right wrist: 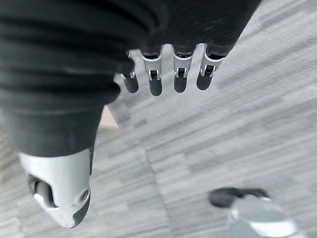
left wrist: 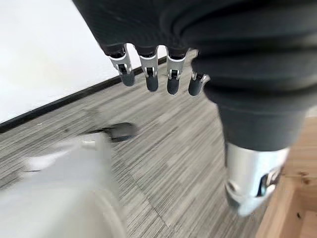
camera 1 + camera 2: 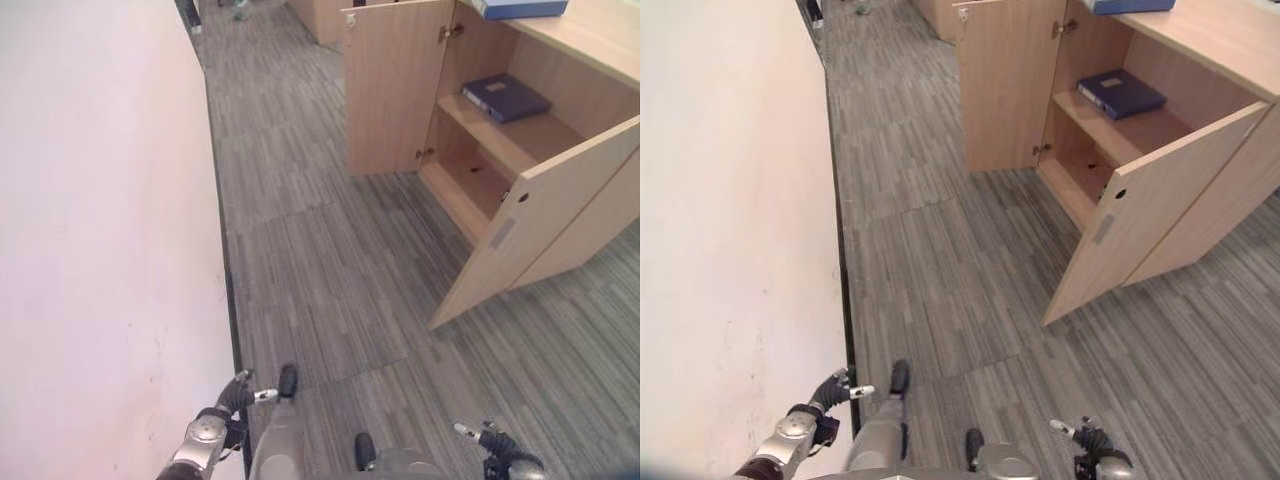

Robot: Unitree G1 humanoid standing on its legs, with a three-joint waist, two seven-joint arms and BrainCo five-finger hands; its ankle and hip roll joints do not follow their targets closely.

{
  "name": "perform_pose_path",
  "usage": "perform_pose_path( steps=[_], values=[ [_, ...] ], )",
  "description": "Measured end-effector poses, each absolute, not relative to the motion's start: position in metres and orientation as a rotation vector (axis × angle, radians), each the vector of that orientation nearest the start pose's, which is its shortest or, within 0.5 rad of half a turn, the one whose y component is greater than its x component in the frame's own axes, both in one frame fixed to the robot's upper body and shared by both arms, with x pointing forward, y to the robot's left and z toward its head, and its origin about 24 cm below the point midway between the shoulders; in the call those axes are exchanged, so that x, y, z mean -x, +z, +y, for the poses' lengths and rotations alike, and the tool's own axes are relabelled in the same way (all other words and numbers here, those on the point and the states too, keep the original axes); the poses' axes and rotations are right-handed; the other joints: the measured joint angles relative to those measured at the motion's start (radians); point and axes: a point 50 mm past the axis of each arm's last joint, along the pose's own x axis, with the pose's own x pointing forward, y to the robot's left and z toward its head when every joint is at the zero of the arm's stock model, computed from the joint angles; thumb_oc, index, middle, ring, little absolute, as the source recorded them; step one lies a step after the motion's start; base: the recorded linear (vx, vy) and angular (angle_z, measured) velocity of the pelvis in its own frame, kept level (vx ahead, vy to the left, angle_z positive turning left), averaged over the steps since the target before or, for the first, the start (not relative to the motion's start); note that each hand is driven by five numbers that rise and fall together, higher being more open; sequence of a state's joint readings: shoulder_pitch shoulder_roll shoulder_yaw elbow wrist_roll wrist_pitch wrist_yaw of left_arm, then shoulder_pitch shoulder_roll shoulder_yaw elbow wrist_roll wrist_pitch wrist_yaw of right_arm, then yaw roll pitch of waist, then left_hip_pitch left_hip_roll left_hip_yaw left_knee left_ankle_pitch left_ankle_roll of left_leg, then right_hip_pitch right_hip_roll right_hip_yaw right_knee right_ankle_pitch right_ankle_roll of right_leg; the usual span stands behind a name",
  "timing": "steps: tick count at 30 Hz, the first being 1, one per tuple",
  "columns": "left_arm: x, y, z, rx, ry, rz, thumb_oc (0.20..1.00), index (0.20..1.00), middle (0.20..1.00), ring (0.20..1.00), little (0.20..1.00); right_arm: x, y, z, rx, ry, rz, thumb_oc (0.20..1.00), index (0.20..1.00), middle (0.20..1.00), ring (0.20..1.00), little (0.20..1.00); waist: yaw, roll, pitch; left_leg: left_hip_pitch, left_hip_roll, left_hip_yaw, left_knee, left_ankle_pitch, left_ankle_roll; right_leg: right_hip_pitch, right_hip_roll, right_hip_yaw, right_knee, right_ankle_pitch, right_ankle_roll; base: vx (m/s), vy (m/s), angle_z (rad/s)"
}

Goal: Put the empty folder in the office cabinet

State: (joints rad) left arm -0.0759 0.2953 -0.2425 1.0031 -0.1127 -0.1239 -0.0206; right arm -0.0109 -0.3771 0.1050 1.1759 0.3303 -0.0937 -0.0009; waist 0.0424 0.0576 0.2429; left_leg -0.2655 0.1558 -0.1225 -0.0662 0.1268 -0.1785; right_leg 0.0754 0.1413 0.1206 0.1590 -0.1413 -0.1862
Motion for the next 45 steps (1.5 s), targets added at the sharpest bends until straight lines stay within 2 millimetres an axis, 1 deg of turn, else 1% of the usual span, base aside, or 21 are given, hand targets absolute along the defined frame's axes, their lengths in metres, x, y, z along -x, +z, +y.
perform_pose_path(
  steps=[6, 10, 12, 13, 14, 16, 20, 22, 24, 27, 29, 31, 32, 33, 36, 38, 40, 42, 43, 44, 45],
  values=[
    [-0.152, -0.131, 0.239, -0.269, 0.008, 0.891, 1.000, 1.000, 1.000, 1.000, 1.000, -0.120, -0.135, -0.284, 0.108, -0.302, 1.019, 1.000, 1.000, 1.000, 1.000, 1.000, 0.059, -0.038, 0.007, -0.028, 0.000, -0.160, 0.017, 0.005, 0.017, 0.108, -0.024, 0.194, 0.075, -0.138, 0.062, 0.34, 0.225, -0.93],
    [-0.138, -0.135, 0.244, -0.254, 0.038, 0.930, 1.000, 1.000, 1.000, 1.000, 1.000, -0.111, -0.138, -0.284, 0.106, -0.307, 1.058, 1.000, 1.000, 1.000, 1.000, 1.000, 0.089, -0.068, -0.034, -0.038, -0.004, -0.182, 0.075, 0.005, 0.018, 0.217, -0.134, 0.283, 0.012, -0.200, 0.116, 0.23, 0.357, -0.89],
    [-0.126, -0.141, 0.240, -0.237, 0.040, 0.967, 1.000, 1.000, 1.000, 1.000, 1.000, -0.098, -0.140, -0.288, 0.114, -0.319, 1.085, 1.000, 1.000, 1.000, 1.000, 1.000, 0.089, -0.046, -0.084, -0.017, -0.003, -0.152, 0.089, 0.018, 0.039, 0.269, -0.179, 0.315, -0.017, -0.209, 0.142, 0.18, 0.325, -0.45],
    [-0.127, -0.140, 0.247, -0.249, 0.059, 0.975, 1.000, 1.000, 1.000, 1.000, 1.000, -0.093, -0.146, -0.276, 0.085, -0.303, 1.109, 1.000, 1.000, 1.000, 1.000, 1.000, 0.088, -0.092, -0.088, -0.027, -0.056, -0.114, 0.132, 0.066, -0.007, 0.278, -0.231, 0.320, 0.006, -0.219, 0.168, 0.18, 0.368, -0.15],
    [-0.134, -0.136, 0.252, -0.256, 0.072, 0.950, 1.000, 1.000, 1.000, 1.000, 1.000, -0.092, -0.152, -0.260, 0.042, -0.280, 1.120, 1.000, 1.000, 1.000, 1.000, 1.000, 0.084, -0.139, -0.099, -0.022, -0.103, -0.097, 0.137, 0.061, 0.047, 0.236, -0.268, 0.318, 0.063, -0.218, 0.220, 0.26, 0.507, 0.09],
    [-0.169, -0.122, 0.242, -0.272, 0.023, 0.838, 1.000, 1.000, 1.000, 1.000, 1.000, -0.094, -0.153, -0.257, -0.003, -0.297, 1.109, 1.000, 1.000, 1.000, 1.000, 1.000, 0.077, -0.145, -0.104, -0.058, -0.191, -0.061, 0.247, -0.031, 0.132, 0.199, -0.313, 0.307, 0.096, -0.022, 0.308, 0.24, 0.429, 0.19],
    [-0.176, -0.118, 0.241, -0.290, 0.002, 0.809, 1.000, 1.000, 1.000, 1.000, 1.000, -0.106, -0.150, -0.255, -0.015, -0.295, 1.074, 1.000, 1.000, 1.000, 1.000, 1.000, 0.055, -0.085, -0.089, 0.005, -0.180, -0.006, 0.239, -0.079, 0.201, 0.058, -0.286, 0.304, 0.328, 0.223, 0.378, 0.05, 0.352, -0.46],
    [-0.184, -0.111, 0.241, -0.279, 0.005, 0.762, 1.000, 1.000, 1.000, 1.000, 1.000, -0.107, -0.150, -0.254, -0.054, -0.337, 1.058, 1.000, 1.000, 1.000, 1.000, 1.000, 0.050, -0.074, -0.069, 0.027, -0.172, 0.062, 0.260, -0.109, 0.241, -0.060, -0.327, 0.213, 0.449, 0.210, 0.354, 0.00, 0.401, -0.86],
    [-0.192, -0.104, 0.240, -0.262, 0.011, 0.719, 1.000, 1.000, 1.000, 1.000, 1.000, -0.105, -0.151, -0.253, -0.066, -0.356, 1.060, 1.000, 1.000, 1.000, 1.000, 1.000, 0.039, -0.040, -0.045, 0.077, -0.146, 0.154, 0.211, -0.128, 0.273, -0.217, -0.398, -0.013, 0.440, 0.188, 0.322, 0.09, 0.414, -1.18],
    [-0.179, -0.109, 0.247, -0.249, 0.049, 0.746, 1.000, 1.000, 1.000, 1.000, 1.000, -0.092, -0.155, -0.250, -0.068, -0.359, 1.099, 1.000, 1.000, 1.000, 1.000, 1.000, 0.019, -0.022, -0.040, 0.191, -0.124, 0.224, 0.078, -0.094, 0.260, -0.262, -0.332, -0.166, 0.405, 0.060, 0.338, 0.15, 0.271, -0.88],
    [-0.174, -0.110, 0.250, -0.255, 0.052, 0.756, 1.000, 1.000, 1.000, 1.000, 1.000, -0.083, -0.157, -0.251, -0.066, -0.374, 1.118, 1.000, 1.000, 1.000, 1.000, 1.000, -0.009, -0.047, -0.041, 0.230, -0.124, 0.298, 0.049, -0.105, 0.260, -0.288, -0.300, -0.283, 0.355, 0.009, 0.332, 0.20, 0.181, -1.05],
    [-0.153, -0.117, 0.256, -0.257, 0.060, 0.820, 1.000, 1.000, 1.000, 1.000, 1.000, -0.085, -0.156, -0.252, -0.061, -0.385, 1.115, 1.000, 1.000, 1.000, 1.000, 1.000, 0.004, -0.077, -0.040, 0.275, -0.131, 0.404, 0.028, -0.118, 0.236, -0.272, -0.335, -0.568, 0.243, -0.012, 0.294, 0.08, -0.026, -1.36],
    [-0.147, -0.121, 0.253, -0.249, 0.050, 0.842, 1.000, 1.000, 1.000, 1.000, 1.000, -0.081, -0.157, -0.253, -0.059, -0.390, 1.127, 1.000, 1.000, 1.000, 1.000, 1.000, -0.004, -0.089, -0.039, 0.285, -0.135, 0.422, 0.039, -0.129, 0.227, -0.230, -0.345, -0.633, 0.174, 0.003, 0.270, 0.12, -0.111, -0.72],
    [-0.143, -0.124, 0.244, -0.232, 0.033, 0.847, 1.000, 1.000, 1.000, 1.000, 1.000, -0.069, -0.159, -0.253, -0.055, -0.395, 1.153, 1.000, 1.000, 1.000, 1.000, 1.000, -0.014, -0.081, -0.045, 0.299, -0.122, 0.431, 0.063, -0.156, 0.198, -0.201, -0.332, -0.646, 0.143, 0.017, 0.236, 0.11, -0.116, -0.47],
    [-0.140, -0.124, 0.244, -0.230, 0.020, 0.847, 1.000, 1.000, 1.000, 1.000, 1.000, -0.068, -0.159, -0.253, -0.053, -0.393, 1.157, 1.000, 1.000, 1.000, 1.000, 1.000, -0.023, -0.083, -0.051, 0.221, -0.038, 0.469, 0.345, -0.244, 0.104, -0.219, -0.218, -0.452, 0.122, -0.003, 0.148, 0.10, -0.054, -0.59],
    [-0.145, -0.123, 0.240, -0.222, 0.007, 0.834, 1.000, 1.000, 1.000, 1.000, 1.000, -0.072, -0.156, -0.259, -0.043, -0.403, 1.136, 1.000, 1.000, 1.000, 1.000, 1.000, -0.034, -0.077, -0.047, 0.062, 0.025, 0.403, 0.656, -0.240, 0.088, -0.204, -0.205, -0.431, 0.105, 0.024, 0.114, 0.05, 0.059, -0.57],
    [-0.155, -0.122, 0.227, -0.188, -0.004, 0.807, 1.000, 1.000, 1.000, 1.000, 1.000, -0.075, -0.152, -0.272, -0.005, -0.417, 1.132, 1.000, 1.000, 1.000, 1.000, 1.000, -0.055, -0.033, -0.028, -0.019, 0.038, 0.257, 0.772, -0.225, 0.067, -0.184, -0.175, -0.378, 0.106, 0.028, 0.108, 0.16, 0.225, -0.76],
    [-0.155, -0.123, 0.225, -0.180, 0.002, 0.803, 1.000, 1.000, 1.000, 1.000, 1.000, -0.079, -0.149, -0.278, -0.001, -0.433, 1.109, 1.000, 1.000, 1.000, 1.000, 1.000, -0.069, -0.024, -0.033, -0.002, 0.041, 0.228, 0.674, -0.207, 0.066, -0.165, -0.166, -0.337, 0.075, 0.037, 0.118, 0.25, 0.355, -0.85],
    [-0.160, -0.121, 0.223, -0.178, -0.002, 0.786, 1.000, 1.000, 1.000, 1.000, 1.000, -0.080, -0.148, -0.279, -0.009, -0.440, 1.106, 1.000, 1.000, 1.000, 1.000, 1.000, -0.077, -0.022, -0.034, 0.016, 0.052, 0.220, 0.582, -0.180, 0.065, -0.151, -0.161, -0.310, 0.050, 0.030, 0.156, 0.26, 0.384, -0.81],
    [-0.169, -0.118, 0.213, -0.157, -0.014, 0.760, 1.000, 1.000, 1.000, 1.000, 1.000, -0.079, -0.148, -0.281, -0.015, -0.456, 1.110, 1.000, 1.000, 1.000, 1.000, 1.000, -0.092, 0.027, -0.033, 0.038, 0.091, 0.204, 0.451, -0.144, 0.067, -0.152, -0.163, -0.309, 0.084, -0.010, 0.243, 0.28, 0.379, -0.80],
    [-0.171, -0.118, 0.213, -0.148, -0.005, 0.748, 1.000, 1.000, 1.000, 1.000, 1.000, -0.082, -0.146, -0.286, -0.007, -0.463, 1.099, 1.000, 1.000, 1.000, 1.000, 1.000, -0.088, 0.025, -0.031, 0.041, 0.139, 0.185, 0.383, -0.131, 0.054, -0.196, -0.167, -0.292, 0.193, -0.038, 0.174, 0.43, 0.500, -0.37]
  ],
)
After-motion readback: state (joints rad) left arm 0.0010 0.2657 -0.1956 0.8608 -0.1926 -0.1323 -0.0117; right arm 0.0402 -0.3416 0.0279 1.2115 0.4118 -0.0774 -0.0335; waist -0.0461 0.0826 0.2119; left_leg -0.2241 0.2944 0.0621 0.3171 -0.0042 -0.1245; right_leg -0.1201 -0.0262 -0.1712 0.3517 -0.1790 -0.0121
